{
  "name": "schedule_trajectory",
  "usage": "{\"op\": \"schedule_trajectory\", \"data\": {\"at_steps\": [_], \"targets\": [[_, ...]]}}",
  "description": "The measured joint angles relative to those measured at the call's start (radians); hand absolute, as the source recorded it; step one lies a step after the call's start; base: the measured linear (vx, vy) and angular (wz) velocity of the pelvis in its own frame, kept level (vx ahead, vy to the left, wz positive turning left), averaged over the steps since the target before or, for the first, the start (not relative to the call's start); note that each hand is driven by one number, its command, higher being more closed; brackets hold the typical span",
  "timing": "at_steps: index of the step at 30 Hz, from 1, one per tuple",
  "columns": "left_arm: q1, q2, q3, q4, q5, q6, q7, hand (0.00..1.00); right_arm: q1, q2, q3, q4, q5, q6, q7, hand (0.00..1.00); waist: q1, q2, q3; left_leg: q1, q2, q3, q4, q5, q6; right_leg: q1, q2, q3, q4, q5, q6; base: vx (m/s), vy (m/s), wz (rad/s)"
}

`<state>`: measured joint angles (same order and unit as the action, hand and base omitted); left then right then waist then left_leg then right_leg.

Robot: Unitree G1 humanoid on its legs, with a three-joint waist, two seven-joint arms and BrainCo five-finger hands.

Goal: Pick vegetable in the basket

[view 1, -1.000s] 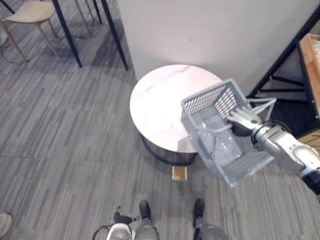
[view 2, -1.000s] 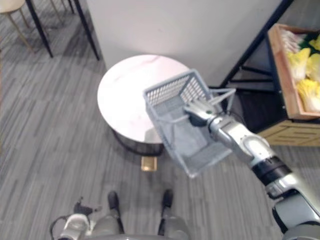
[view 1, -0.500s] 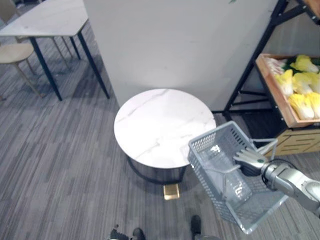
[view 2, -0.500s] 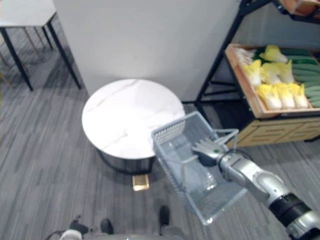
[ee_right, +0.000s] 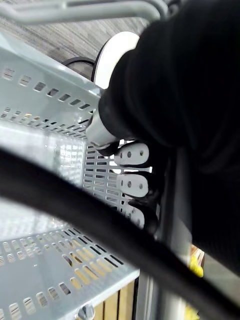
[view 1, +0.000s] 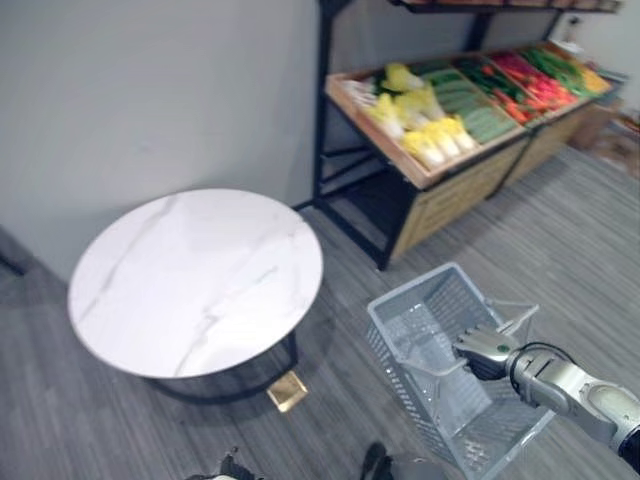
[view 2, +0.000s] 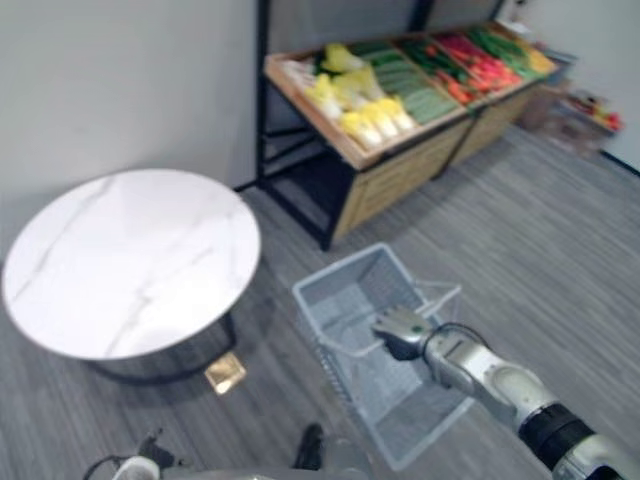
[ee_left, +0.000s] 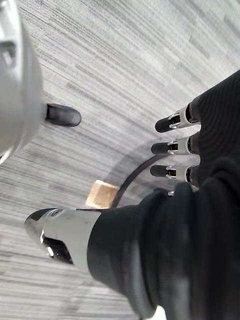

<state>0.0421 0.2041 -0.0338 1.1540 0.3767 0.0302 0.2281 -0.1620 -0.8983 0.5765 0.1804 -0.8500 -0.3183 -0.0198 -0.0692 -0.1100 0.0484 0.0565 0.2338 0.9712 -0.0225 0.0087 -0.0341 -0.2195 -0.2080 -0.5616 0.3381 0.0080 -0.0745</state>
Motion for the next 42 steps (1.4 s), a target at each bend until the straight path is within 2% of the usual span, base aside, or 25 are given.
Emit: {"op": "schedule_trajectory", "data": {"at_steps": [1,2,3,4,5,7,9,11,12,13,14,15,16,17,19,22,24,26,28,32,36,38,40,42], "targets": [[-0.002,0.005,0.001,-0.001,0.0,0.001,-0.004,0.0,-0.021,0.003,0.008,0.005,-0.001,0.0,0.005,1.0,0.002,-0.004,-0.002,0.001,0.001,0.039,0.009,0.0,0.0,0.025,-0.003,-0.007,-0.049,-0.016,0.023,-0.03,-0.112,-1.26],[-0.003,0.005,0.001,-0.001,0.001,0.001,-0.007,0.0,-0.052,0.003,0.019,0.008,-0.005,0.001,0.006,1.0,0.0,-0.015,-0.008,0.002,0.0,0.083,0.02,0.006,-0.009,0.041,0.01,-0.009,-0.126,-0.006,0.041,-0.04,-0.137,-1.04],[-0.003,0.002,0.001,0.0,0.001,0.001,-0.009,0.0,-0.063,0.003,0.02,0.012,-0.007,0.002,0.006,1.0,-0.002,-0.013,-0.006,0.004,-0.001,0.1,0.028,0.009,-0.015,0.051,0.022,-0.015,-0.167,-0.002,0.046,-0.06,-0.166,-0.97],[-0.005,-0.006,0.007,0.001,0.003,0.001,-0.013,0.0,-0.072,0.002,0.019,0.021,-0.008,0.009,0.006,1.0,-0.002,-0.004,-0.001,0.013,0.001,0.129,0.034,0.017,-0.029,0.077,0.053,0.001,-0.256,0.02,0.077,-0.09,-0.178,-0.76],[-0.007,-0.021,0.015,0.0,0.019,0.001,-0.016,0.0,-0.069,0.001,0.017,0.028,-0.008,0.019,0.007,1.0,-0.003,0.016,0.007,0.024,0.01,0.149,0.033,0.022,-0.035,0.103,0.085,0.016,-0.325,0.045,0.077,-0.11,-0.178,-0.62],[-0.009,-0.035,0.034,-0.002,0.04,0.001,-0.017,0.0,-0.045,0.0,0.005,0.032,-0.008,0.03,0.008,1.0,-0.007,0.033,0.015,0.037,0.026,0.165,0.036,0.029,-0.036,0.136,0.121,0.027,-0.399,0.071,0.078,-0.13,-0.156,-0.32],[-0.01,-0.036,0.042,-0.007,0.041,0.001,-0.017,0.0,-0.011,0.0,-0.021,0.031,-0.006,0.029,0.008,1.0,-0.007,0.046,0.016,0.031,0.072,0.168,0.109,0.02,-0.042,0.152,0.148,0.035,-0.434,0.069,0.071,-0.1,-0.115,-0.22],[-0.01,-0.035,0.061,-0.011,0.041,0.002,-0.016,0.0,-0.004,0.0,-0.021,0.029,-0.004,0.023,0.007,1.0,0.002,0.054,0.034,0.017,0.212,0.144,0.349,-0.019,-0.034,0.156,0.181,0.07,-0.422,0.051,0.046,-0.11,-0.028,-0.49],[-0.009,-0.034,0.064,-0.012,0.041,0.001,-0.015,0.0,-0.006,-0.001,-0.021,0.029,-0.004,0.022,0.007,1.0,0.009,0.057,0.038,0.015,0.245,0.126,0.411,-0.018,-0.033,0.158,0.188,0.088,-0.417,0.047,0.041,-0.06,-0.003,-0.81],[-0.007,-0.035,0.073,-0.011,0.041,0.001,-0.014,0.0,-0.015,-0.003,-0.02,0.031,-0.003,0.022,0.006,1.0,0.027,0.067,0.046,0.01,0.283,0.076,0.494,-0.012,-0.024,0.162,0.199,0.132,-0.404,0.044,0.035,0.02,0.007,-1.28],[0.006,-0.04,0.08,-0.011,0.04,-0.002,-0.004,0.0,-0.042,-0.006,-0.017,0.036,-0.003,0.023,0.006,1.0,0.045,0.078,0.065,-0.03,0.295,-0.086,0.599,-0.02,-0.026,0.164,0.211,0.211,-0.39,0.048,0.036,0.03,0.019,-1.37],[0.01,-0.044,0.081,-0.01,0.04,-0.003,0.001,0.0,-0.056,-0.006,-0.015,0.039,-0.003,0.025,0.006,1.0,0.047,0.086,0.069,-0.047,0.272,-0.17,0.621,-0.05,-0.043,0.164,0.209,0.238,-0.388,0.05,0.039,0.02,0.04,-1.56],[0.024,-0.052,0.081,-0.019,0.037,-0.015,0.008,0.0,-0.095,-0.006,0.006,0.054,0.001,0.029,0.005,1.0,0.049,0.091,0.071,-0.073,0.2,-0.303,0.62,-0.108,-0.066,0.149,0.205,0.306,-0.381,0.053,0.043,0.0,0.047,-1.58],[0.041,-0.057,0.081,-0.021,0.035,-0.028,0.01,0.0,-0.139,-0.006,0.039,0.078,0.004,0.028,0.005,1.0,0.057,0.094,0.073,-0.082,0.132,-0.391,0.595,-0.15,-0.073,0.136,0.207,0.361,-0.38,0.055,0.047,0.0,0.047,-1.62],[0.051,-0.058,0.08,-0.02,0.032,-0.029,0.01,0.0,-0.157,-0.008,0.054,0.09,0.003,0.03,0.004,1.0,0.064,0.097,0.079,-0.091,0.059,-0.473,0.51,-0.175,-0.071,0.133,0.215,0.405,-0.391,0.055,0.047,0.01,0.044,-1.28],[0.047,-0.071,0.08,-0.022,0.032,-0.029,0.01,0.0,-0.157,-0.018,0.056,0.09,0.004,0.033,0.002,1.0,0.062,0.12,0.101,-0.106,0.015,-0.564,0.305,-0.166,-0.071,0.114,0.237,0.43,-0.383,0.064,0.061,-0.03,0.081,-0.93],[0.039,-0.076,0.08,-0.023,0.033,-0.029,0.01,0.0,-0.157,-0.027,0.056,0.09,0.003,0.035,0.0,1.0,0.062,0.139,0.106,-0.125,-0.003,-0.613,0.216,-0.125,-0.071,0.093,0.241,0.446,-0.378,0.074,0.075,-0.05,0.124,-0.59],[0.039,-0.077,0.08,-0.028,0.04,-0.029,0.01,0.0,-0.141,-0.031,0.056,0.09,0.004,0.033,-0.003,1.0,0.047,0.137,0.108,-0.137,-0.044,-0.619,0.19,-0.122,-0.07,0.088,0.215,0.476,-0.407,0.099,0.11,0.03,0.197,-0.22],[0.034,-0.076,0.078,-0.028,0.04,-0.028,0.011,0.0,-0.13,-0.034,0.049,0.092,0.004,0.028,-0.007,1.0,0.044,0.134,0.109,-0.141,-0.075,-0.615,0.181,-0.118,-0.051,0.086,0.187,0.484,-0.436,0.127,0.13,0.07,0.213,0.12],[0.027,-0.076,0.036,-0.029,0.073,-0.027,0.012,0.0,-0.087,-0.025,0.013,0.112,0.004,0.022,-0.015,1.0,0.048,0.141,0.106,-0.131,-0.135,-0.628,0.155,-0.121,-0.03,0.093,0.138,0.478,-0.444,0.156,0.14,0.09,0.199,0.18],[0.024,-0.061,-0.011,-0.028,0.078,-0.027,0.01,0.0,-0.034,-0.008,-0.048,0.112,0.004,0.025,-0.021,1.0,0.049,0.138,0.106,-0.085,-0.167,-0.622,0.127,-0.136,-0.004,0.117,0.116,0.49,-0.436,0.145,0.158,0.09,0.149,-0.06],[0.021,-0.055,-0.035,-0.028,0.077,-0.027,0.008,0.0,-0.028,0.011,-0.076,0.12,0.003,0.034,-0.023,1.0,0.048,0.137,0.106,-0.075,-0.174,-0.595,0.127,-0.152,0.013,0.059,0.112,0.517,-0.323,0.101,0.172,0.02,0.132,-0.41],[0.019,-0.046,-0.061,-0.023,0.077,-0.026,0.005,0.0,-0.039,0.052,-0.092,0.149,0.003,0.055,-0.024,1.0,0.048,0.135,0.109,-0.052,-0.173,-0.551,0.115,-0.165,0.029,-0.063,0.113,0.526,-0.094,0.081,0.154,-0.01,0.172,-0.58],[0.016,-0.04,-0.09,-0.018,0.077,-0.026,0.004,0.0,-0.039,0.066,-0.092,0.157,0.003,0.061,-0.024,1.0,0.038,0.127,0.122,0.004,-0.19,-0.54,0.09,-0.177,0.045,-0.115,0.093,0.496,0.08,0.068,0.134,-0.01,0.13,-0.24]]}}
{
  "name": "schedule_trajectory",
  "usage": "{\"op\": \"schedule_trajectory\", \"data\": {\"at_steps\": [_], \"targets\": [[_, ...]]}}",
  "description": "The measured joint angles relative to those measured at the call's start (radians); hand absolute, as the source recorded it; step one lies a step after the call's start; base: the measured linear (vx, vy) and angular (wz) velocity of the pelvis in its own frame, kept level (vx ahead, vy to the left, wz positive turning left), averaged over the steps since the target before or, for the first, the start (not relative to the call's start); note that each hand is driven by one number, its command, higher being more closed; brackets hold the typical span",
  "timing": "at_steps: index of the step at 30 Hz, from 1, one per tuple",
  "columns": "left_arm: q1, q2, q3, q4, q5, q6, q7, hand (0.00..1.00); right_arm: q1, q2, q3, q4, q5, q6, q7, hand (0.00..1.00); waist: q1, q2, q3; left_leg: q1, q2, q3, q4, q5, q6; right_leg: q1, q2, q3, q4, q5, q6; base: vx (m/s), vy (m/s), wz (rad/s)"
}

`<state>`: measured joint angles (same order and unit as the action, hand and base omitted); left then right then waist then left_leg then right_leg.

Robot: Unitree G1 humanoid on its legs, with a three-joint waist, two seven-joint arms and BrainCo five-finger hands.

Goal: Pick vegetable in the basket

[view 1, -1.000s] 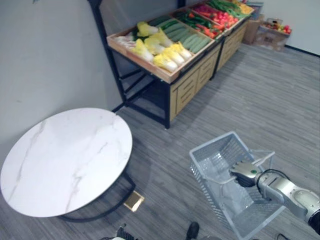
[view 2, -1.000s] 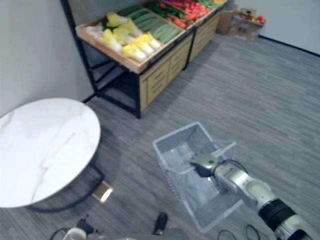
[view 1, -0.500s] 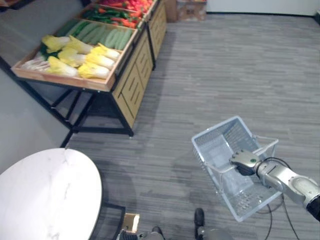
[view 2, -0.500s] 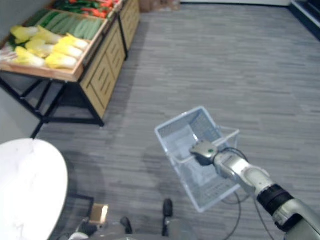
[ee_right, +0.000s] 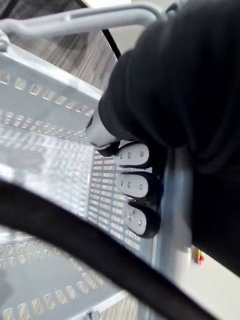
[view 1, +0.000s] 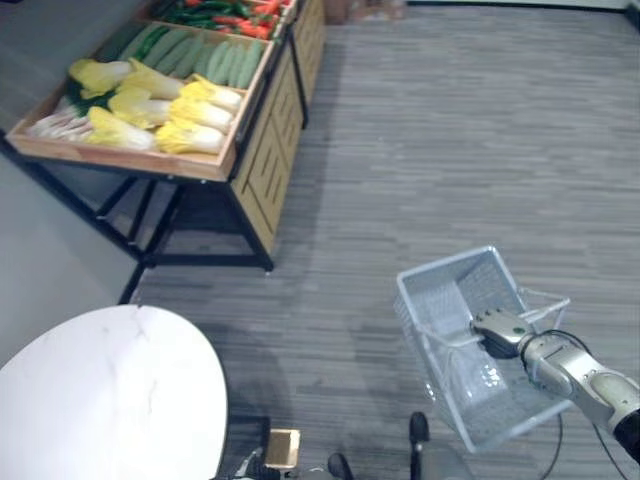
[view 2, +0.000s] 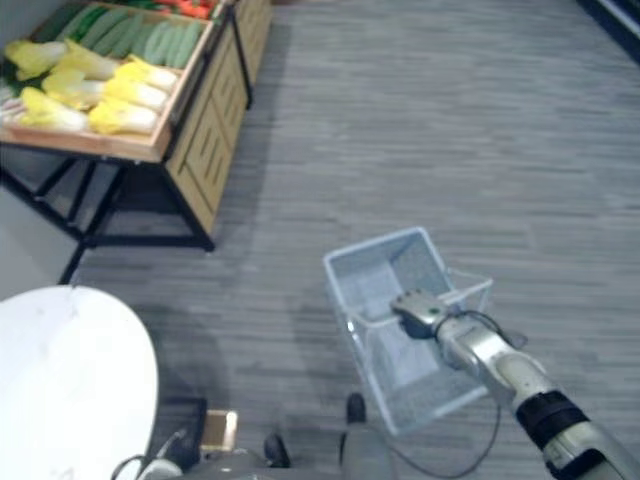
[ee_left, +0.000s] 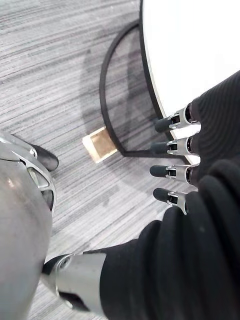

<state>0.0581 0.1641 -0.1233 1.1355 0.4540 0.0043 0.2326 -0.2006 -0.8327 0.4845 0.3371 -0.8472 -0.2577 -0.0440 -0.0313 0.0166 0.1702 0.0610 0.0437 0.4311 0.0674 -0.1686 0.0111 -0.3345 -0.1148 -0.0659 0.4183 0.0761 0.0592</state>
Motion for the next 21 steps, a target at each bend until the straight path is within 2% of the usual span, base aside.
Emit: {"op": "schedule_trajectory", "data": {"at_steps": [1,2,4,6,7,8,9,10,11,12,13,14,15,16,17,18,19,20,21], "targets": [[-0.008,0.006,-0.01,0.009,0.0,0.001,0.0,0.0,0.0,0.008,-0.007,0.001,0.0,0.005,-0.002,1.0,-0.005,-0.001,0.012,0.034,-0.007,0.0,0.001,-0.025,0.013,-0.029,-0.027,-0.015,0.093,-0.013,-0.021,0.01,0.128,-0.02],[-0.015,0.007,-0.023,0.012,-0.001,0.003,0.0,0.0,0.0,0.021,-0.019,0.001,-0.001,0.013,-0.005,1.0,-0.018,-0.007,0.011,0.05,-0.018,-0.001,0.001,-0.037,0.017,-0.042,-0.046,-0.042,0.111,-0.033,-0.034,0.04,0.113,0.06],[-0.02,0.008,-0.028,0.012,-0.002,0.006,0.0,0.0,0.0,0.026,-0.041,0.003,0.001,0.015,-0.012,1.0,-0.023,-0.005,0.012,0.052,-0.025,-0.003,0.002,-0.043,0.014,-0.048,-0.054,-0.071,0.022,-0.033,-0.033,0.1,0.075,0.1],[-0.03,0.008,-0.024,0.01,-0.003,0.007,0.0,0.0,-0.001,0.027,-0.065,0.009,0.009,0.015,-0.016,1.0,-0.029,-0.001,0.023,0.049,-0.03,-0.009,0.001,-0.051,-0.002,-0.049,-0.057,-0.097,-0.174,-0.006,-0.005,0.24,0.044,0.09],[-0.034,0.005,-0.023,0.01,-0.003,0.007,0.0,0.0,-0.001,0.029,-0.071,0.018,0.018,0.016,-0.016,1.0,-0.03,-0.001,0.026,0.049,-0.035,-0.016,0.001,-0.051,-0.002,-0.048,-0.062,-0.094,-0.287,0.015,0.025,0.31,0.025,0.24],[-0.034,0.006,-0.023,0.01,-0.002,0.008,-0.001,0.0,-0.001,0.029,-0.079,0.024,0.022,0.016,-0.016,1.0,-0.045,-0.006,0.028,0.053,-0.045,-0.034,-0.001,-0.053,-0.006,-0.048,-0.081,-0.087,-0.401,0.033,0.052,0.27,0.001,0.37],[-0.035,0.008,-0.023,0.01,-0.001,0.008,0.0,0.0,-0.001,0.029,-0.088,0.023,0.023,0.017,-0.017,1.0,-0.052,-0.011,0.034,0.065,-0.052,-0.043,-0.006,-0.055,-0.011,-0.05,-0.095,-0.085,-0.423,0.033,0.054,0.47,-0.089,0.57],[-0.035,0.015,-0.018,0.009,0.0,0.008,-0.001,0.0,0.0,0.029,-0.108,0.023,0.022,0.021,-0.019,1.0,-0.055,-0.026,0.045,0.099,-0.064,-0.064,-0.014,-0.068,-0.032,-0.052,-0.119,-0.079,-0.43,0.032,0.054,0.54,-0.193,0.62],[-0.031,0.017,-0.009,0.009,0.0,0.008,-0.001,0.0,0.001,0.029,-0.121,0.023,0.022,0.028,-0.019,1.0,-0.066,-0.038,0.05,0.137,-0.063,-0.09,-0.016,-0.093,-0.07,-0.033,-0.129,-0.055,-0.423,0.033,0.052,0.47,-0.185,0.65],[-0.022,0.019,-0.006,0.008,0.0,0.009,-0.001,0.0,0.002,0.029,-0.127,0.022,0.022,0.031,-0.019,1.0,-0.071,-0.043,0.048,0.156,-0.059,-0.106,-0.017,-0.109,-0.092,-0.021,-0.127,-0.044,-0.408,0.031,0.047,0.44,-0.238,0.65],[-0.011,0.01,0.01,0.004,0.001,0.009,-0.003,0.0,0.01,0.026,-0.159,0.022,0.021,0.036,-0.018,1.0,-0.073,-0.018,0.043,0.171,-0.014,-0.128,-0.006,-0.135,-0.117,-0.029,-0.101,-0.045,-0.337,0.102,0.044,0.6,-0.332,0.65],[-0.005,-0.013,0.013,0.01,0.003,0.008,-0.004,0.0,0.019,0.024,-0.185,0.025,0.021,0.044,-0.018,1.0,-0.069,0.027,0.023,0.155,0.04,-0.153,0.037,-0.143,-0.13,-0.05,-0.064,-0.074,-0.262,0.089,0.036,0.72,-0.418,0.48],[-0.009,-0.018,0.017,0.01,0.002,0.008,-0.005,0.0,0.019,0.024,-0.193,0.028,0.021,0.048,-0.017,1.0,-0.06,0.036,0.019,0.127,0.068,-0.163,0.091,-0.134,-0.133,-0.059,-0.051,-0.088,-0.236,0.06,0.024,0.7,-0.498,0.26],[-0.014,-0.017,0.042,0.006,0.001,0.005,-0.005,0.0,0.019,0.021,-0.203,0.027,0.022,0.049,-0.017,1.0,-0.045,0.032,0.019,0.055,0.113,-0.181,0.235,-0.092,-0.134,-0.055,-0.037,-0.1,-0.21,0.025,-0.007,0.55,-0.477,0.19],[-0.017,-0.025,0.083,0.005,-0.004,0.007,-0.001,0.0,0.024,0.015,-0.213,0.028,0.022,0.051,-0.017,1.0,-0.045,0.036,0.019,-0.021,0.153,-0.198,0.405,-0.027,-0.1,-0.024,-0.029,-0.127,-0.194,-0.008,-0.018,0.55,-0.466,0.36],[-0.017,-0.027,0.101,0.002,-0.009,0.007,0.0,0.0,0.034,0.013,-0.215,0.028,0.022,0.056,-0.017,1.0,-0.045,0.036,0.019,-0.061,0.176,-0.2,0.504,0.032,-0.072,0.007,-0.024,-0.144,-0.192,-0.032,-0.025,0.56,-0.385,0.5],[-0.013,-0.033,0.131,-0.008,-0.019,0.006,-0.001,0.0,0.067,0.013,-0.214,0.027,0.022,0.058,-0.017,1.0,-0.033,0.018,0.03,-0.117,0.233,-0.2,0.683,0.159,-0.002,0.095,-0.012,-0.166,-0.204,-0.073,-0.044,0.44,-0.271,0.34],[-0.012,-0.03,0.138,-0.012,-0.02,0.005,-0.001,0.0,0.08,0.014,-0.217,0.025,0.023,0.061,-0.017,1.0,-0.017,0.019,0.031,-0.136,0.254,-0.199,0.762,0.157,0.004,0.141,-0.004,-0.172,-0.218,-0.088,-0.053,0.51,-0.3,0.07],[-0.013,-0.03,0.149,-0.024,-0.02,0.005,-0.001,0.0,0.097,0.016,-0.226,0.018,0.023,0.069,-0.018,1.0,0.007,0.017,0.031,-0.176,0.27,-0.199,0.876,0.126,0.001,0.218,0.004,-0.169,-0.25,-0.106,-0.06,0.46,-0.246,-0.16]]}}
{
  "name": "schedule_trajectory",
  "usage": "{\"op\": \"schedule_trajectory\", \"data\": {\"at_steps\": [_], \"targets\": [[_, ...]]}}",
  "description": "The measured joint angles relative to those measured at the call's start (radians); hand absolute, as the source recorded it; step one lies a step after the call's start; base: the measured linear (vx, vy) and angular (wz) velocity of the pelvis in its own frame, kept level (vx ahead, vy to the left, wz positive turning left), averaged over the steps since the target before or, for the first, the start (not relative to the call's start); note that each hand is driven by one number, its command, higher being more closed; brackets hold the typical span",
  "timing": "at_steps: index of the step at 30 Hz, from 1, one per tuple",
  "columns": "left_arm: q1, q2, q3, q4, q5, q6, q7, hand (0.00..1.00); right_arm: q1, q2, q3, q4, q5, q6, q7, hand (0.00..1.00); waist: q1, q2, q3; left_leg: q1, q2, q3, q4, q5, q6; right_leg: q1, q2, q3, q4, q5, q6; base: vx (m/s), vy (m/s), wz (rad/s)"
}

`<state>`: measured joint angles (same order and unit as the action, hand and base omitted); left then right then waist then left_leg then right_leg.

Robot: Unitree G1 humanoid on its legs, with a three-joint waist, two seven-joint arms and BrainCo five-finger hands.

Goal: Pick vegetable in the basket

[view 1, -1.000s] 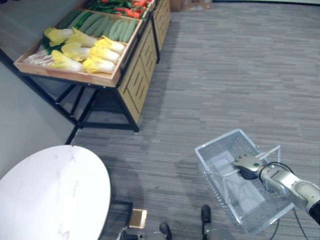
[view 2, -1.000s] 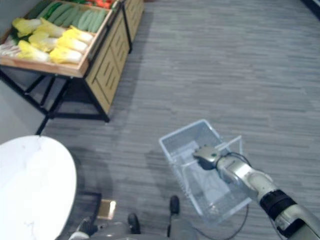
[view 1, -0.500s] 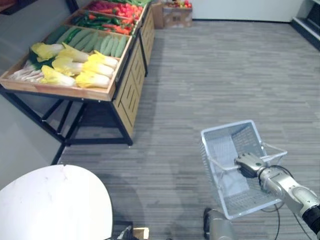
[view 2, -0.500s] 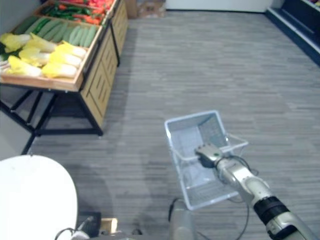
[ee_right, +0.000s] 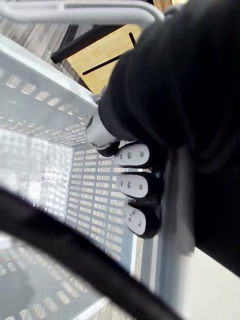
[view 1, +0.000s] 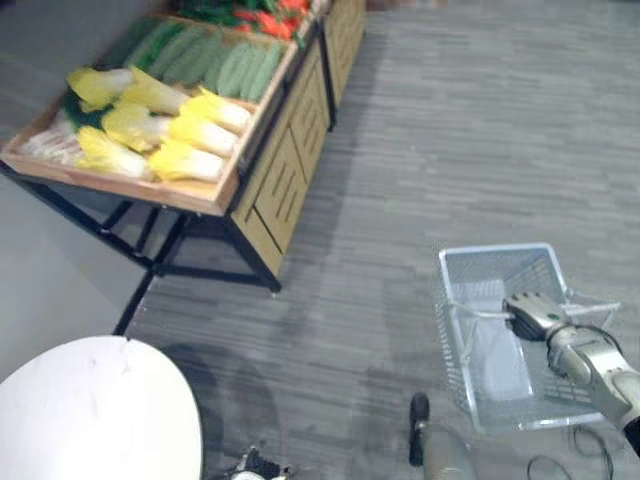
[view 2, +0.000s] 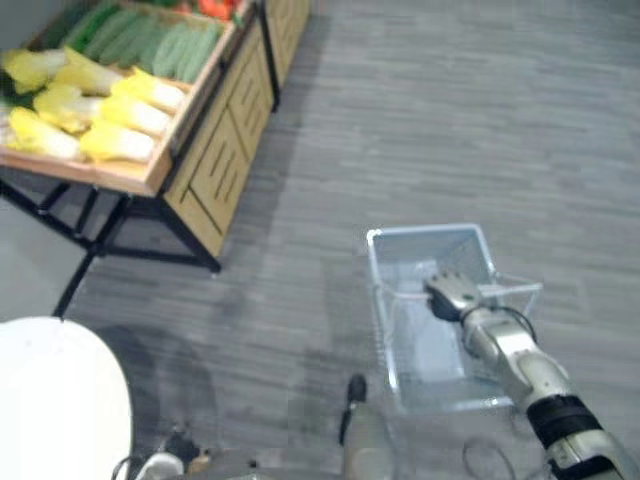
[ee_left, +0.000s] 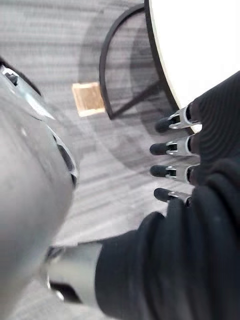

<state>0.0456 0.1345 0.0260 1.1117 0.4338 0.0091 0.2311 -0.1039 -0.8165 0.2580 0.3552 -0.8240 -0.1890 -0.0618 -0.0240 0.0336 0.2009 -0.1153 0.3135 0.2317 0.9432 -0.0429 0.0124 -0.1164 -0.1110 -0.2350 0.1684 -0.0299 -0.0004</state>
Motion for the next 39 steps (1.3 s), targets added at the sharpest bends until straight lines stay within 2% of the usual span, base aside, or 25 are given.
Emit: {"op": "schedule_trajectory", "data": {"at_steps": [4,7,10,11,12,13,14,16,18,19,20,21,23,24,25,26,28,30,33,34,35,36,37,38,39], "targets": [[0.002,-0.001,0.019,-0.008,0.0,-0.006,0.003,0.0,0.003,0.01,-0.03,0.002,0.002,0.003,-0.015,1.0,0.031,-0.002,0.001,-0.181,-0.044,0.044,-0.022,-0.074,-0.01,0.112,0.007,0.026,-0.071,-0.057,-0.003,0.43,-0.133,-0.26],[0.03,-0.009,0.02,-0.01,0.001,-0.002,0.002,0.0,0.009,0.024,-0.031,0.014,0.001,0.008,-0.018,1.0,0.032,-0.003,0.002,-0.218,-0.108,0.163,-0.351,-0.079,-0.023,0.165,-0.001,0.05,-0.087,-0.092,0.029,0.39,0.067,-0.3],[0.047,-0.025,0.021,-0.011,0.001,0.003,0.0,0.0,0.015,0.045,-0.034,0.022,0.001,0.013,-0.02,1.0,0.042,0.016,-0.006,-0.206,-0.187,0.183,-0.841,0.055,-0.086,0.226,0.007,0.068,-0.12,-0.14,0.061,0.45,0.189,-0.27],[0.053,-0.029,0.021,-0.015,0.003,0.003,0.0,0.0,0.022,0.055,-0.034,0.025,0.001,0.013,-0.02,1.0,0.056,0.035,-0.016,-0.232,-0.172,0.142,-0.851,0.117,-0.078,0.257,0.026,0.082,-0.137,-0.165,0.083,0.47,0.223,-0.34],[0.053,-0.028,0.023,-0.02,0.003,0.004,0.0,0.0,0.024,0.065,-0.033,0.032,0.0,0.013,-0.02,1.0,0.06,0.031,-0.017,-0.229,-0.176,0.14,-0.826,0.154,-0.054,0.276,0.025,0.084,-0.14,-0.172,0.086,0.58,0.258,-0.03],[0.053,-0.025,0.021,-0.034,0.005,0.004,0.002,0.0,0.029,0.077,-0.028,0.041,0.0,0.007,-0.02,1.0,0.06,0.008,-0.019,-0.245,-0.197,0.14,-0.76,0.122,0.007,0.298,0.004,0.088,-0.151,-0.166,0.077,0.49,0.221,0.28],[0.053,-0.02,0.023,-0.048,0.007,0.002,0.001,0.0,0.029,0.074,-0.029,0.042,0.0,0.003,-0.02,1.0,0.059,0.008,-0.02,-0.273,-0.198,0.139,-0.669,0.074,0.069,0.314,-0.004,0.099,-0.151,-0.136,0.077,0.6,0.273,0.37],[0.053,-0.023,0.048,-0.047,0.011,0.005,-0.001,0.0,0.031,0.074,-0.013,0.043,0.0,-0.002,-0.019,1.0,0.055,0.006,-0.021,-0.276,-0.196,0.181,-0.578,0.022,0.113,0.35,-0.016,0.114,-0.136,-0.094,0.079,0.49,0.254,0.46],[0.06,-0.035,0.066,-0.042,0.01,0.009,0.0,0.0,0.033,0.077,-0.012,0.043,0.0,-0.02,-0.018,1.0,0.066,0.007,-0.028,-0.228,-0.209,0.199,-0.589,-0.046,0.115,0.325,-0.024,0.133,-0.014,-0.074,0.097,0.42,0.242,0.36],[0.062,-0.027,0.068,-0.03,0.01,0.022,-0.001,0.0,0.04,0.099,-0.013,0.046,-0.001,-0.021,-0.018,1.0,0.067,-0.013,-0.038,-0.175,-0.243,0.199,-0.652,-0.073,0.105,0.269,-0.045,0.15,0.154,-0.074,0.112,0.37,0.212,0.24],[0.077,-0.013,0.061,-0.023,0.01,0.025,-0.001,0.0,0.049,0.127,-0.011,0.05,-0.004,-0.023,-0.018,1.0,0.068,-0.038,-0.052,-0.119,-0.282,0.196,-0.717,-0.073,0.104,0.159,-0.073,0.199,0.401,-0.015,0.272,0.37,0.195,0.29],[0.083,-0.007,0.053,-0.017,0.01,0.025,-0.001,0.0,0.055,0.142,-0.011,0.054,-0.003,-0.023,-0.018,1.0,0.065,-0.051,-0.055,-0.087,-0.298,0.191,-0.74,-0.075,0.102,0.1,-0.078,0.237,0.527,0.028,0.302,0.4,0.133,0.31],[0.096,0.021,0.007,-0.005,0.009,0.04,-0.002,0.0,0.099,0.171,-0.019,0.056,0.002,-0.02,-0.027,1.0,0.049,-0.084,-0.056,0.039,-0.359,0.14,-0.799,-0.093,0.101,-0.074,-0.084,0.289,0.927,0.048,0.286,0.42,0.067,0.6],[0.096,0.022,-0.003,-0.004,0.009,0.044,-0.002,0.0,0.098,0.175,-0.04,0.056,0.003,-0.014,-0.034,1.0,0.046,-0.083,-0.056,0.073,-0.367,0.132,-0.808,-0.099,0.104,-0.107,-0.089,0.282,0.973,0.04,0.272,0.43,0.007,0.68],[0.094,0.017,-0.023,-0.002,0.009,0.045,-0.002,0.0,0.103,0.174,-0.058,0.058,0.003,-0.01,-0.03,1.0,0.038,-0.075,-0.055,0.12,-0.377,0.103,-0.821,-0.108,0.109,-0.14,-0.096,0.256,0.991,0.001,0.204,0.52,-0.03,0.88],[0.089,0.017,-0.037,-0.001,0.003,0.044,-0.002,0.0,0.107,0.175,-0.078,0.063,0.0,0.011,-0.032,1.0,0.018,-0.058,-0.062,0.179,-0.376,0.044,-0.839,-0.116,0.114,-0.179,-0.101,0.202,0.921,-0.087,0.08,0.53,-0.051,1.07],[0.068,0.008,-0.039,-0.003,0.0,0.042,-0.002,0.0,0.109,0.172,-0.094,0.102,-0.001,0.013,-0.019,1.0,-0.006,-0.043,-0.062,0.229,-0.361,-0.036,-0.853,-0.115,0.112,-0.198,-0.093,0.176,0.719,-0.134,0.044,0.47,-0.13,1.38],[0.054,0.004,-0.039,-0.013,0.0,0.036,-0.004,0.0,0.131,0.166,-0.11,0.133,-0.002,0.018,-0.016,1.0,-0.009,-0.038,-0.062,0.253,-0.34,-0.098,-0.852,-0.121,0.099,-0.193,-0.08,0.219,0.433,-0.125,0.057,0.35,-0.194,1.23],[0.048,0.005,-0.035,-0.016,0.001,0.025,-0.01,0.0,0.161,0.167,-0.155,0.134,-0.001,0.025,-0.016,1.0,-0.008,-0.042,-0.058,0.27,-0.302,-0.205,-0.845,-0.169,0.023,-0.198,-0.093,0.36,0.119,-0.087,0.104,0.39,-0.356,1.05],[0.048,0.008,-0.032,-0.016,0.001,0.023,-0.011,0.0,0.173,0.167,-0.173,0.137,-0.001,0.024,-0.016,1.0,-0.003,-0.05,-0.056,0.278,-0.285,-0.246,-0.827,-0.2,-0.016,-0.193,-0.117,0.393,0.039,-0.078,0.118,0.47,-0.551,1.17],[0.058,0.024,-0.022,-0.015,0.001,0.023,-0.011,0.0,0.181,0.173,-0.175,0.144,0.0,0.024,-0.016,1.0,-0.003,-0.083,-0.063,0.282,-0.276,-0.294,-0.804,-0.246,-0.064,-0.178,-0.154,0.403,-0.006,-0.082,0.118,0.4,-0.518,1.19],[0.059,0.028,-0.019,-0.011,0.0,0.024,-0.011,0.0,0.187,0.177,-0.183,0.149,0.0,0.023,-0.016,1.0,0.0,-0.092,-0.06,0.288,-0.267,-0.313,-0.794,-0.262,-0.082,-0.174,-0.163,0.394,0.002,-0.028,0.18,0.36,-0.564,1.04],[0.056,0.024,-0.011,0.002,0.0,0.025,-0.011,0.0,0.19,0.181,-0.203,0.171,-0.001,0.025,-0.015,1.0,-0.001,-0.081,-0.058,0.29,-0.238,-0.337,-0.786,-0.282,-0.105,-0.177,-0.147,0.359,0.054,0.026,0.209,0.34,-0.547,0.95],[0.06,-0.002,-0.003,0.005,0.0,0.025,-0.01,0.0,0.203,0.184,-0.234,0.193,-0.001,0.036,-0.015,1.0,0.0,-0.037,-0.063,0.292,-0.187,-0.33,-0.782,-0.271,-0.105,-0.178,-0.122,0.305,0.122,0.006,0.206,0.33,-0.51,0.88],[0.061,-0.016,0.011,0.003,0.0,0.023,-0.009,0.0,0.205,0.188,-0.248,0.207,0.0,0.041,-0.015,1.0,0.0,-0.021,-0.067,0.293,-0.165,-0.322,-0.786,-0.244,-0.11,-0.179,-0.111,0.285,0.14,-0.014,0.193,0.33,-0.437,0.81]]}}
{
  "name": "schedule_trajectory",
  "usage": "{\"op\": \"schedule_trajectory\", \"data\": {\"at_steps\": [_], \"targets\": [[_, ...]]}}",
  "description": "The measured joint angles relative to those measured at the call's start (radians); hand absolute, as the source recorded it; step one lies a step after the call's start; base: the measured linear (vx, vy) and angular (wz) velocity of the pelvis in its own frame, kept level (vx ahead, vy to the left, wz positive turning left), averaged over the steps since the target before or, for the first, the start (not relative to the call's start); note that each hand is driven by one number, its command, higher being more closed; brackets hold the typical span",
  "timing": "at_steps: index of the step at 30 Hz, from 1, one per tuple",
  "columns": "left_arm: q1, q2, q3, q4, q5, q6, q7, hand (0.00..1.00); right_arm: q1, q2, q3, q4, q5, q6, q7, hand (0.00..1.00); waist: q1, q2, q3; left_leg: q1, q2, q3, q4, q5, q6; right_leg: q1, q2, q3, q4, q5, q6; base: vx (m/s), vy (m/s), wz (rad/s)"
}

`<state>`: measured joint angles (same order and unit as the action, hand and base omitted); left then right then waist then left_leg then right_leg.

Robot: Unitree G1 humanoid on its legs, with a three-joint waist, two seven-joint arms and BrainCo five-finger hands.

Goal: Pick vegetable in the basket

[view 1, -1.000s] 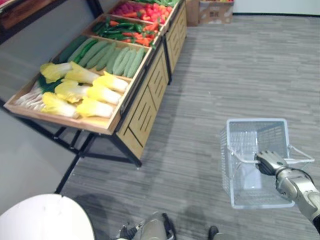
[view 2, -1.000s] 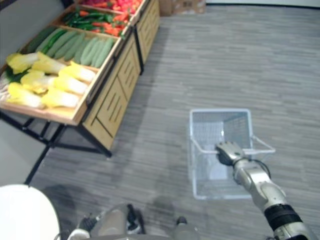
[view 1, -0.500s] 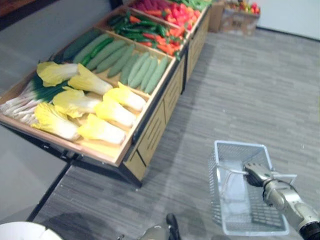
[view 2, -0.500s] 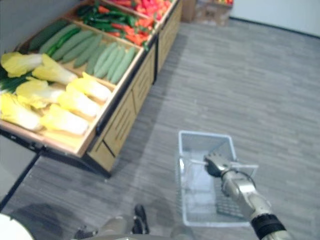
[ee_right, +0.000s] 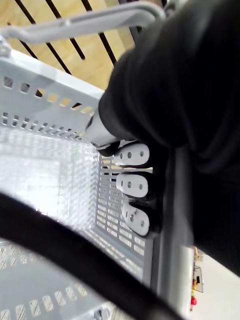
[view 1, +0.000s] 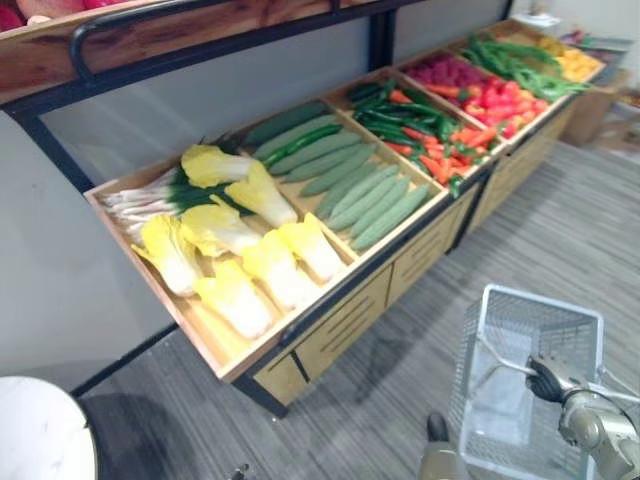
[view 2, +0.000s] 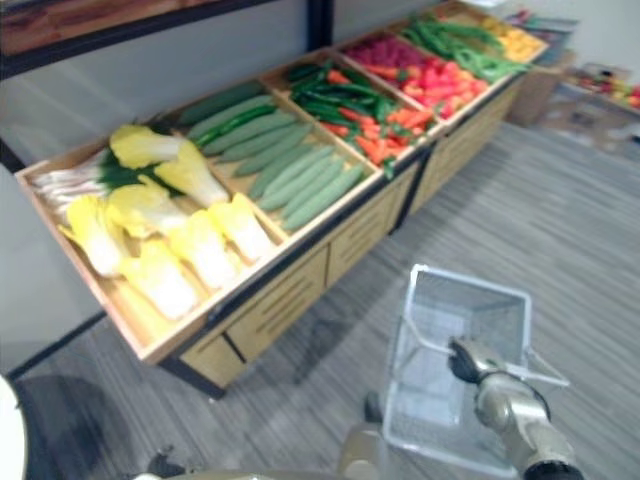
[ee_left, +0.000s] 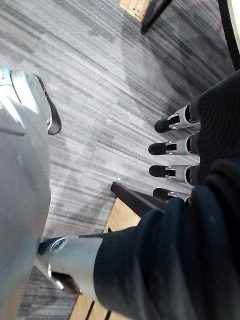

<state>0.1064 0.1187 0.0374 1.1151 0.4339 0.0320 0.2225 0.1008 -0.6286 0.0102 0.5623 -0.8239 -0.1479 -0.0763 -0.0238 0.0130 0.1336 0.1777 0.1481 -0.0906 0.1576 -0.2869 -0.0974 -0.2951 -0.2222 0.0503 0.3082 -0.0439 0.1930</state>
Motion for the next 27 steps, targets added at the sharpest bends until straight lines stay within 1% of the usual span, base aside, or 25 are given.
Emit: {"op": "schedule_trajectory", "data": {"at_steps": [1,2,3,4,5,6,8,9,10,11,12,13,16,17,18,19,20,21,22,23,24,25,27], "targets": [[0.001,-0.017,0.032,-0.001,-0.002,0.0,0.003,0.0,-0.004,-0.001,-0.004,0.013,-0.001,0.013,0.002,1.0,0.002,0.013,-0.001,-0.013,0.025,0.0,-0.012,0.061,-0.022,0.001,0.015,-0.033,0.018,-0.012,-0.024,0.28,-0.411,0.63],[0.004,-0.024,0.065,-0.001,-0.009,0.0,0.008,0.0,-0.002,-0.002,-0.006,0.019,0.0,0.015,0.002,1.0,-0.003,0.016,-0.003,-0.039,0.043,-0.002,-0.014,0.116,-0.039,0.001,0.019,-0.071,0.023,-0.018,-0.033,0.26,-0.394,0.61],[0.004,-0.027,0.079,-0.002,-0.028,0.001,0.011,0.0,0.0,-0.002,-0.009,0.027,0.002,0.015,0.001,1.0,-0.004,0.017,-0.004,-0.055,0.051,0.001,-0.01,0.14,-0.043,0.003,0.021,-0.089,0.02,-0.023,-0.041,0.23,-0.357,0.77],[0.003,-0.031,0.096,-0.002,-0.051,0.003,0.014,0.0,0.005,-0.001,-0.015,0.048,0.01,0.014,0.002,1.0,-0.009,0.028,-0.013,-0.099,0.073,0.005,0.007,0.183,-0.042,0.019,0.024,-0.139,0.004,-0.026,-0.05,0.23,-0.306,0.94],[0.002,-0.033,0.1,-0.005,-0.072,0.003,0.016,0.0,0.012,-0.001,-0.017,0.066,0.011,0.014,0.002,1.0,-0.019,0.029,-0.014,-0.135,0.09,0.049,0.027,0.233,-0.04,0.042,0.024,-0.187,-0.019,-0.02,-0.061,0.25,-0.34,1.02],[0.002,-0.033,0.107,-0.006,-0.075,0.004,0.018,0.0,0.016,0.0,-0.018,0.073,0.012,0.014,0.002,1.0,-0.024,0.03,-0.014,-0.145,0.099,0.085,0.027,0.263,-0.041,0.059,0.022,-0.212,-0.033,-0.018,-0.065,0.18,-0.264,1.19],[-0.003,-0.033,0.105,-0.024,-0.078,0.011,0.033,0.0,0.062,0.006,-0.053,0.077,0.02,0.014,0.001,1.0,-0.031,0.026,-0.011,-0.158,0.127,0.276,-0.018,0.39,-0.032,0.13,0.012,-0.309,-0.085,-0.008,-0.08,0.14,-0.23,1.21],[-0.005,-0.035,0.105,-0.031,-0.078,0.013,0.037,0.0,0.077,0.008,-0.063,0.077,0.02,0.013,0.001,1.0,-0.031,0.026,-0.011,-0.161,0.132,0.321,-0.031,0.415,-0.025,0.146,0.006,-0.336,-0.099,-0.006,-0.084,0.11,-0.161,1.09],[-0.007,-0.039,0.102,-0.046,-0.078,0.014,0.04,0.0,0.088,0.015,-0.086,0.078,0.02,0.013,0.0,1.0,-0.029,0.026,-0.011,-0.165,0.133,0.41,-0.055,0.434,-0.012,0.168,-0.002,-0.377,-0.119,-0.005,-0.086,0.04,-0.052,0.79],[-0.01,-0.04,0.095,-0.053,-0.076,0.015,0.044,0.0,0.088,0.017,-0.094,0.08,0.02,0.015,-0.001,1.0,-0.03,0.026,-0.012,-0.17,0.125,0.443,-0.065,0.433,-0.013,0.172,-0.005,-0.392,-0.124,-0.005,-0.087,0.02,-0.014,0.92],[-0.02,-0.041,0.086,-0.061,-0.076,0.021,0.049,0.0,0.092,0.027,-0.111,0.082,0.02,0.016,-0.002,1.0,-0.034,0.027,-0.012,-0.176,0.103,0.497,-0.104,0.441,-0.009,0.18,-0.007,-0.429,-0.134,-0.005,-0.087,-0.01,0.002,0.92],[-0.032,-0.04,0.087,-0.08,-0.076,0.024,0.055,0.0,0.101,0.04,-0.127,0.082,0.02,0.017,-0.003,1.0,-0.037,0.029,-0.013,-0.173,0.099,0.518,-0.15,0.458,-0.013,0.182,-0.001,-0.458,-0.135,-0.005,-0.087,-0.02,0.014,0.88],[-0.042,-0.04,0.097,-0.17,-0.08,0.029,0.084,0.0,0.097,0.055,-0.129,0.082,0.019,0.018,-0.008,1.0,-0.028,0.024,-0.014,-0.185,0.085,0.504,-0.199,0.457,-0.017,0.179,-0.001,-0.471,-0.151,0.003,-0.085,-0.06,0.072,0.49],[-0.042,-0.039,0.107,-0.22,-0.08,0.032,0.096,0.0,0.098,0.065,-0.129,0.082,0.019,0.018,-0.01,1.0,-0.027,0.025,-0.016,-0.196,0.08,0.494,-0.203,0.455,-0.019,0.18,-0.001,-0.471,-0.168,0.018,-0.082,-0.12,0.115,0.36],[-0.038,-0.04,0.136,-0.314,-0.086,0.038,0.124,0.0,0.096,0.084,-0.129,0.082,0.019,0.015,-0.017,1.0,-0.025,0.02,-0.018,-0.213,0.075,0.488,-0.21,0.447,-0.028,0.177,0.002,-0.47,-0.197,0.033,-0.083,-0.11,0.094,0.26],[-0.034,-0.04,0.144,-0.364,-0.101,0.043,0.13,0.0,0.096,0.094,-0.131,0.082,0.019,0.014,-0.023,1.0,-0.025,0.019,-0.018,-0.22,0.075,0.488,-0.212,0.44,-0.032,0.175,0.004,-0.471,-0.208,0.04,-0.084,-0.14,0.112,0.17],[-0.023,-0.042,0.154,-0.475,-0.112,0.043,0.151,0.0,0.097,0.114,-0.134,0.083,0.019,0.015,-0.031,1.0,-0.025,0.02,-0.018,-0.229,0.076,0.488,-0.213,0.415,-0.03,0.173,0.01,-0.473,-0.227,0.052,-0.086,-0.1,0.078,0.06],[-0.016,-0.045,0.156,-0.529,-0.111,0.042,0.166,0.0,0.098,0.125,-0.14,0.083,0.019,0.015,-0.034,1.0,-0.024,0.023,-0.019,-0.229,0.078,0.488,-0.216,0.4,-0.032,0.172,0.014,-0.473,-0.233,0.058,-0.082,-0.12,0.109,0.01],[-0.011,-0.051,0.158,-0.631,-0.108,0.042,0.191,0.0,0.1,0.151,-0.154,0.085,0.018,0.015,-0.045,1.0,-0.024,0.024,-0.019,-0.228,0.075,0.488,-0.224,0.375,-0.034,0.171,0.015,-0.469,-0.241,0.069,-0.08,-0.09,0.098,-0.02],[-0.013,-0.051,0.158,-0.695,-0.105,0.04,0.207,0.0,0.1,0.174,-0.161,0.085,0.018,0.015,-0.048,1.0,-0.024,0.015,-0.018,-0.23,0.063,0.489,-0.223,0.372,-0.03,0.171,0.01,-0.45,-0.252,0.074,-0.077,-0.13,0.128,-0.04],[-0.017,-0.055,0.157,-0.756,-0.091,0.035,0.232,0.0,0.101,0.189,-0.161,0.085,0.019,0.013,-0.049,1.0,-0.025,0.01,-0.02,-0.232,0.05,0.493,-0.223,0.363,-0.026,0.171,0.005,-0.43,-0.27,0.087,-0.078,-0.15,0.138,-0.04],[-0.025,-0.063,0.158,-0.8,-0.058,0.035,0.254,0.0,0.1,0.196,-0.161,0.085,0.021,0.014,-0.053,1.0,-0.027,0.01,-0.021,-0.237,0.037,0.496,-0.223,0.358,-0.021,0.169,-0.003,-0.412,-0.288,0.101,-0.075,-0.14,0.125,-0.05],[-0.036,-0.081,0.158,-0.856,-0.035,0.037,0.282,0.0,0.097,0.203,-0.162,0.085,0.022,0.017,-0.066,1.0,-0.027,0.013,-0.022,-0.249,0.025,0.498,-0.224,0.357,-0.02,0.157,-0.011,-0.391,-0.3,0.114,-0.072,-0.08,0.074,-0.05]]}}
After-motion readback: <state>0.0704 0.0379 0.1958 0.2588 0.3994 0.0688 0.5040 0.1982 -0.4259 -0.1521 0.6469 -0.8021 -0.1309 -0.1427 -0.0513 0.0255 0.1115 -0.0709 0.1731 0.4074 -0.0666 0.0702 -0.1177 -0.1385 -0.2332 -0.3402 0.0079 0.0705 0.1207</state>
